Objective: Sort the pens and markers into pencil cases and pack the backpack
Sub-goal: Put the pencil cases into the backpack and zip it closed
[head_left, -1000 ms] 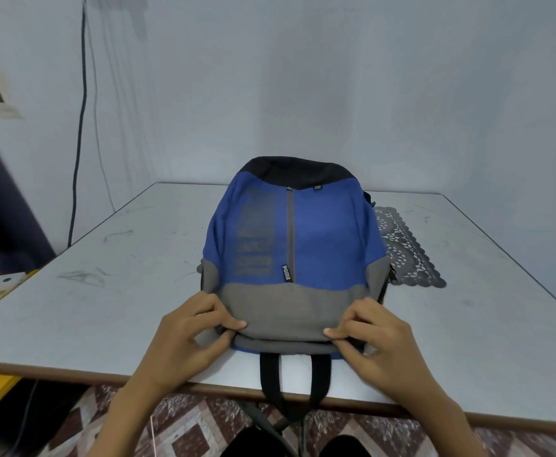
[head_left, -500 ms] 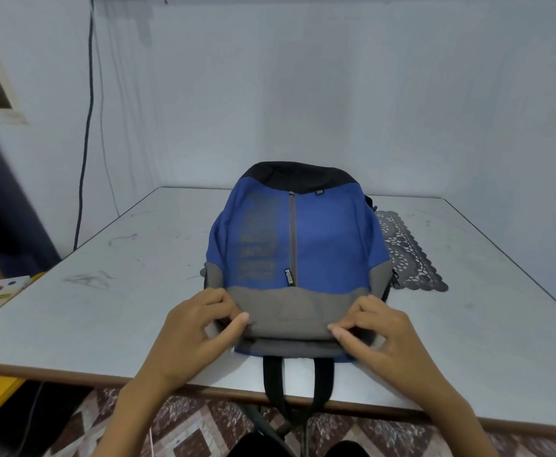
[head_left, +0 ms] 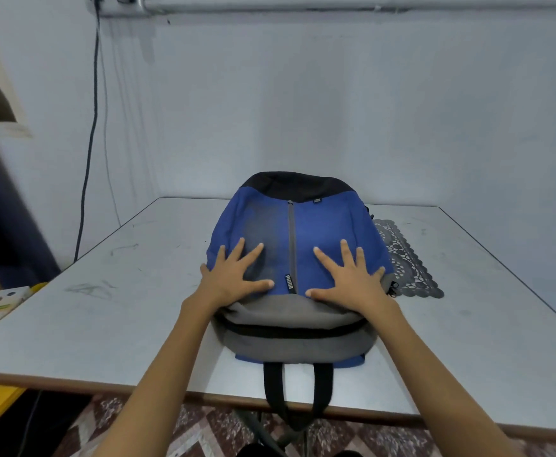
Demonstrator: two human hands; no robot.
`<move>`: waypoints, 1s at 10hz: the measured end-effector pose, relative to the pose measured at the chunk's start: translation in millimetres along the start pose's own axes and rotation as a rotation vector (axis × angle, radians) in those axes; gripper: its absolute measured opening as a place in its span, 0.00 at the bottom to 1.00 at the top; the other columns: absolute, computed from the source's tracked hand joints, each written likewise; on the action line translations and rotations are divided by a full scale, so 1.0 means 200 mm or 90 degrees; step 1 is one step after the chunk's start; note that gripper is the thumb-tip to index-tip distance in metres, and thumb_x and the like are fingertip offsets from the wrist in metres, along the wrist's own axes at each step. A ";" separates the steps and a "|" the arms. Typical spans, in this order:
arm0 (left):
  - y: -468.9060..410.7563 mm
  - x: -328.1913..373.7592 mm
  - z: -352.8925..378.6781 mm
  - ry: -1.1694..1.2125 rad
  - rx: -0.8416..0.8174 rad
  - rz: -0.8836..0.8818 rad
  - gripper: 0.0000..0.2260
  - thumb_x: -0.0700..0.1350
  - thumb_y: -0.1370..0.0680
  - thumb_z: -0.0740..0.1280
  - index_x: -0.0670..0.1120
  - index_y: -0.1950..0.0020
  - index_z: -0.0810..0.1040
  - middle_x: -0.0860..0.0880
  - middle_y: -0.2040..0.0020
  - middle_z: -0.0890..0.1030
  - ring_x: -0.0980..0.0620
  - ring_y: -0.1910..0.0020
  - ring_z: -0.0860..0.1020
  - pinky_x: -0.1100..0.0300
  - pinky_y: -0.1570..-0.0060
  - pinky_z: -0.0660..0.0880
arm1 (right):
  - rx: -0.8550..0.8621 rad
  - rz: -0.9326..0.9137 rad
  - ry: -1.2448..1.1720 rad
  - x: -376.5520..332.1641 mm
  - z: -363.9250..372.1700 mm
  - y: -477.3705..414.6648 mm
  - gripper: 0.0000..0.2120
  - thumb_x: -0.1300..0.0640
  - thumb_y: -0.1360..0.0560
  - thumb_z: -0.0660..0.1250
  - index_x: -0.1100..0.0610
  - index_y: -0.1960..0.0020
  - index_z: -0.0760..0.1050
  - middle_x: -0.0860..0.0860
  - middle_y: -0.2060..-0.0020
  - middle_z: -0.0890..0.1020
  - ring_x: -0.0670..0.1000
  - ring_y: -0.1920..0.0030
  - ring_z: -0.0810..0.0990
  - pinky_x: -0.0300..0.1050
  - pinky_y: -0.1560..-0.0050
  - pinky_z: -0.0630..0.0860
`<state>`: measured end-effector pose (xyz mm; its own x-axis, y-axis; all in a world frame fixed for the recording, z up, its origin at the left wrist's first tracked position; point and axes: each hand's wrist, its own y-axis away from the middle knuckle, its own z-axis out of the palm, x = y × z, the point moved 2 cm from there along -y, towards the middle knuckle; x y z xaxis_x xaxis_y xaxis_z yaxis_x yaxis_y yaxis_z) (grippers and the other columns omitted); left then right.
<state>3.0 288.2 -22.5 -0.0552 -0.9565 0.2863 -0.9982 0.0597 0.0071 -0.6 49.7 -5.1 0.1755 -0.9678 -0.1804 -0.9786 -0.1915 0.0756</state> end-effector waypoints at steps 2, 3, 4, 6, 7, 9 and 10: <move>-0.05 0.02 0.03 -0.054 -0.029 -0.014 0.35 0.70 0.24 0.56 0.63 0.22 0.46 0.52 0.20 0.37 0.43 0.21 0.44 0.33 0.27 0.47 | -0.036 0.033 0.023 0.04 0.05 -0.07 0.39 0.25 0.29 0.53 0.36 0.23 0.44 0.48 0.24 0.31 0.56 0.23 0.36 0.77 0.33 0.44; -0.08 0.02 0.02 -0.060 -0.030 -0.013 0.35 0.70 0.24 0.56 0.62 0.22 0.46 0.52 0.20 0.37 0.43 0.21 0.43 0.33 0.27 0.47 | -0.030 0.034 0.023 0.05 0.04 -0.09 0.39 0.25 0.29 0.54 0.36 0.23 0.45 0.47 0.24 0.31 0.56 0.23 0.36 0.77 0.33 0.44; -0.11 0.03 0.02 -0.059 -0.032 -0.014 0.35 0.70 0.24 0.56 0.62 0.21 0.46 0.52 0.20 0.37 0.43 0.21 0.43 0.33 0.27 0.47 | -0.029 0.035 0.020 0.06 0.04 -0.12 0.39 0.25 0.29 0.54 0.36 0.23 0.45 0.47 0.24 0.32 0.56 0.23 0.37 0.77 0.33 0.45; -0.16 0.05 0.02 -0.055 -0.035 -0.016 0.35 0.70 0.24 0.55 0.62 0.21 0.45 0.52 0.20 0.37 0.42 0.21 0.43 0.32 0.27 0.46 | -0.035 0.029 0.019 0.09 0.02 -0.19 0.39 0.25 0.29 0.54 0.36 0.23 0.46 0.47 0.24 0.32 0.56 0.23 0.37 0.78 0.33 0.45; -0.17 0.05 0.02 -0.049 -0.033 -0.016 0.35 0.70 0.24 0.55 0.62 0.21 0.44 0.52 0.20 0.36 0.43 0.21 0.42 0.32 0.27 0.46 | -0.036 0.029 0.021 0.09 0.02 -0.21 0.39 0.25 0.29 0.54 0.36 0.23 0.46 0.47 0.24 0.32 0.55 0.23 0.37 0.78 0.33 0.44; -0.16 0.04 0.06 -0.045 -0.008 -0.013 0.34 0.69 0.23 0.53 0.61 0.21 0.44 0.52 0.20 0.37 0.44 0.21 0.42 0.33 0.27 0.44 | -0.019 0.028 0.036 0.10 0.04 -0.20 0.38 0.26 0.28 0.51 0.37 0.23 0.45 0.48 0.23 0.33 0.56 0.23 0.37 0.76 0.32 0.43; -0.14 0.03 0.08 -0.046 0.019 -0.014 0.32 0.68 0.22 0.52 0.61 0.21 0.46 0.52 0.20 0.39 0.45 0.21 0.42 0.34 0.26 0.43 | 0.003 0.026 0.055 0.10 0.07 -0.17 0.36 0.27 0.26 0.47 0.38 0.23 0.44 0.49 0.23 0.36 0.56 0.23 0.37 0.74 0.31 0.41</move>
<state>30.8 275.2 -36.9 -0.0341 -0.9758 0.2162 -0.9994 0.0312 -0.0165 35.3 39.0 -25.6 0.1440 -0.9853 -0.0922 -0.9855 -0.1512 0.0764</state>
